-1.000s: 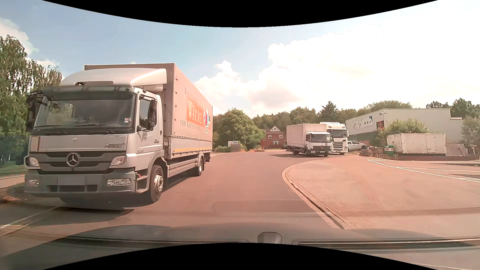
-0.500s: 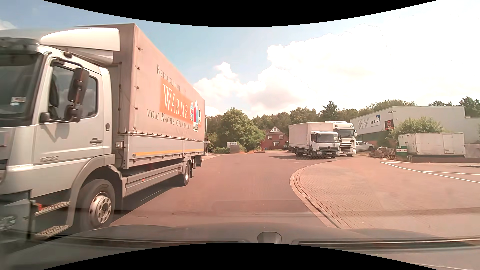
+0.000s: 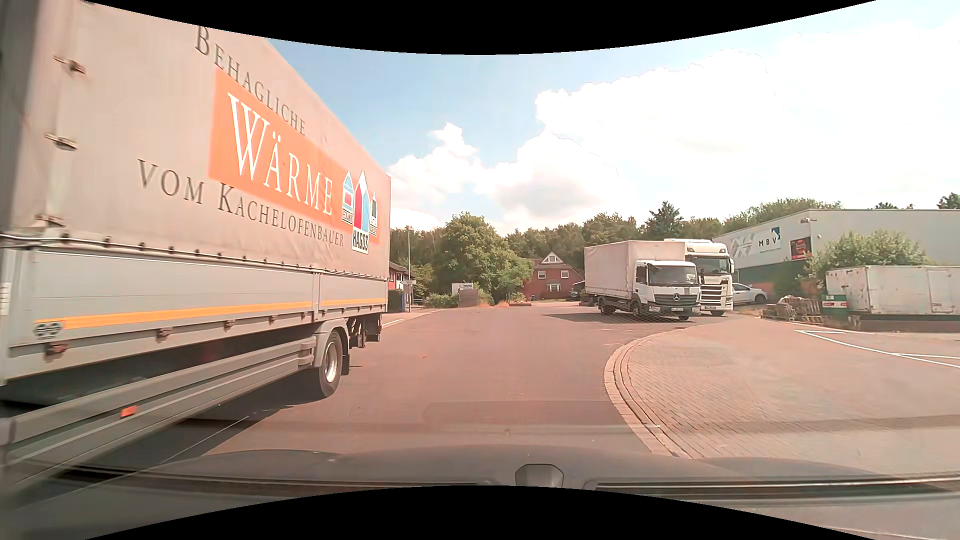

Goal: Follow the waypoints while adhering to traffic rules and regulations

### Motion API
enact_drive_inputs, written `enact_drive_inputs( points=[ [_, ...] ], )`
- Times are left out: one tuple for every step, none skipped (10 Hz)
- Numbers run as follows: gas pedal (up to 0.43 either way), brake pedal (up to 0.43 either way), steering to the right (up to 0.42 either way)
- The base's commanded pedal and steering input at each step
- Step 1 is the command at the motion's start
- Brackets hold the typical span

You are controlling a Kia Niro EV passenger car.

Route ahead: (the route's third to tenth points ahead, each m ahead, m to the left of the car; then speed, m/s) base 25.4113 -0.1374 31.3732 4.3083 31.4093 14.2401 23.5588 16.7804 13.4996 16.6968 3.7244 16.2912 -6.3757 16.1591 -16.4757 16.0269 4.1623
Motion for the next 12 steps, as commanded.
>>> enact_drive_inputs(
  points=[
    [0.02, 0.0, -0.001],
    [0.008, 0.0, -0.001],
    [0.008, 0.0, -0.001],
    [0.008, 0.0, -0.001],
    [0.008, 0.0, 0.006],
    [0.008, 0.0, 0.018],
    [0.008, 0.0, 0.028],
    [0.008, 0.0, 0.042],
    [0.008, 0.0, 0.058],
    [0.008, 0.0, 0.073],
    [0.0, 0.0, 0.093],
    [0.0, 0.0, 0.105]
  ],
)
